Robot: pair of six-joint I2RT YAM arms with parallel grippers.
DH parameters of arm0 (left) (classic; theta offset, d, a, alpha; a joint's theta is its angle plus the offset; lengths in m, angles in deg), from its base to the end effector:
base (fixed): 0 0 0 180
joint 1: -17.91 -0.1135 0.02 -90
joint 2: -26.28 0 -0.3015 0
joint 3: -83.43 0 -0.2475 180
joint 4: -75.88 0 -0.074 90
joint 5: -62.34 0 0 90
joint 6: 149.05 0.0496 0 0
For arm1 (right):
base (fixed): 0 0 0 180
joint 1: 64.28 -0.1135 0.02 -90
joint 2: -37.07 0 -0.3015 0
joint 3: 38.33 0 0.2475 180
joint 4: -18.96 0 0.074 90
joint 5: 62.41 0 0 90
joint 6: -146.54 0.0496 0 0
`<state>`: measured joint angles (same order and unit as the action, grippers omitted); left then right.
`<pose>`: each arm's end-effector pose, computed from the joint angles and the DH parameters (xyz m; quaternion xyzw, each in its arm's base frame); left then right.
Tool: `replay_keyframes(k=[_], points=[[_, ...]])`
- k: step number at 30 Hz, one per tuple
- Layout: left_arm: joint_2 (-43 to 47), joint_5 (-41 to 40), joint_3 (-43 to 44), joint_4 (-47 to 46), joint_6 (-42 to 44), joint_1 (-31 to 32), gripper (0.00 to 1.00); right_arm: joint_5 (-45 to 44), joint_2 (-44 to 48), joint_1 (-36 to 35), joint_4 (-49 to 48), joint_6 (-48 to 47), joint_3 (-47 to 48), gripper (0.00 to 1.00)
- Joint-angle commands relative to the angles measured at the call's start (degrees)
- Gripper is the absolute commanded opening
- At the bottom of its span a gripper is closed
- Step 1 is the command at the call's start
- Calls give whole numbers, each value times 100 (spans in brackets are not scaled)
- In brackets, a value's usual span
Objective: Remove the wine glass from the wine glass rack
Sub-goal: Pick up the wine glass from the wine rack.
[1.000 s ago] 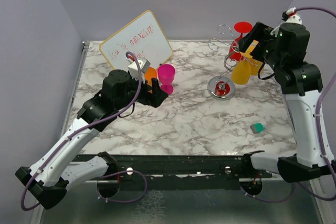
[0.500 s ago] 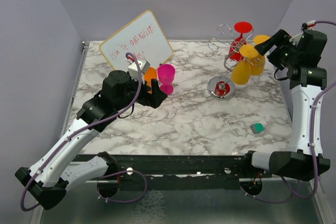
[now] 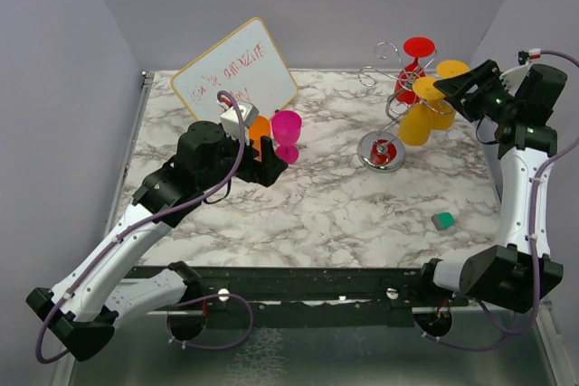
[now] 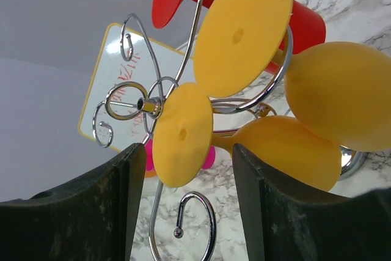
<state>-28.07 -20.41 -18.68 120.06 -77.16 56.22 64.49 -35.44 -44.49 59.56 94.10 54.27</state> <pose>0.1424 -0.1205 0.4139 0.1793 0.8017 -0.3142 0.4758 0.2625 -0.0628 0.4463 0.2158 0.7704 0.3404 0.4940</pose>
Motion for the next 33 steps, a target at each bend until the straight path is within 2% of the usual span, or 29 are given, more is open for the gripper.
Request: replay_keyframes(k=[1, 5, 20, 23, 33], points=[[-6, -107, 118, 131, 37, -26, 85, 532, -65, 51, -494, 252, -206, 61], [10, -110, 127, 131, 27, -26, 85, 606, -61, 52, -715, 359, -332, 54], [44, -138, 145, 166, 1, -29, 85, 529, -118, 69, -1033, 796, -549, 38], [39, -143, 140, 173, 0, -32, 85, 562, -80, 100, -1081, 904, -626, 24], [82, -206, 139, 228, 27, -27, 85, 790, 96, 256, -1348, 1379, -764, 8]])
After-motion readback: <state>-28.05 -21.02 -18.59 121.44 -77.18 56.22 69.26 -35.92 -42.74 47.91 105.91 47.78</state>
